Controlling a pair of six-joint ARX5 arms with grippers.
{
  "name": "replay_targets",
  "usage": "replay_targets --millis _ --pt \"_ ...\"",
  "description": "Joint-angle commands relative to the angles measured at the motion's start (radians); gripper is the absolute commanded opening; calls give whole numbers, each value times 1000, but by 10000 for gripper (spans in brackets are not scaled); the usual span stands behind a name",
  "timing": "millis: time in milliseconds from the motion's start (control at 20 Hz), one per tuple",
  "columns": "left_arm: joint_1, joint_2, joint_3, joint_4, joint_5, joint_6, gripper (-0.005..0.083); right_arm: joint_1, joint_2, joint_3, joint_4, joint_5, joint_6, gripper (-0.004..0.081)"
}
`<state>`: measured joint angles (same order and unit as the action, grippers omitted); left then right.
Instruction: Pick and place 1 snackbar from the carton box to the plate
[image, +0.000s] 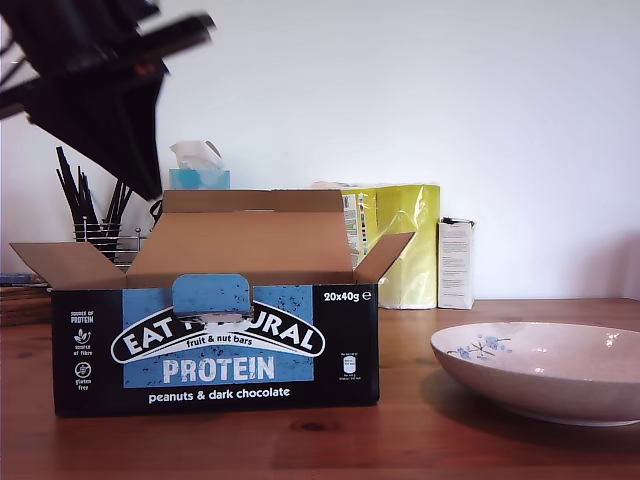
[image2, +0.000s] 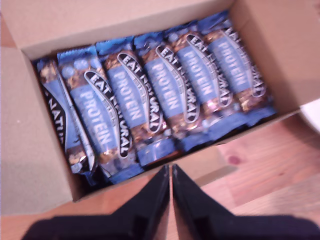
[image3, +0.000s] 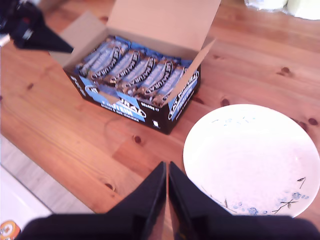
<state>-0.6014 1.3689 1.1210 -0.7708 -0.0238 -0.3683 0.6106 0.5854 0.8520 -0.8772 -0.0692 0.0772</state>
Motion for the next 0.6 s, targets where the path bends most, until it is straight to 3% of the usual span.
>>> replay_targets --millis 0,100,150,550 --pt "0 55 52 -35 -4 -10 258 5 6 9 4 -10 -15 -13" --pt "0 126 118 -96 -3 -27 593 5 21 9 4 -11 -30 -13" --pt "0 163 153 -130 -3 -28 685 5 25 9 4 -11 -34 -13" --pt "10 335 316 -189 -26 -55 708 5 27 9 4 -27 -87 -13"
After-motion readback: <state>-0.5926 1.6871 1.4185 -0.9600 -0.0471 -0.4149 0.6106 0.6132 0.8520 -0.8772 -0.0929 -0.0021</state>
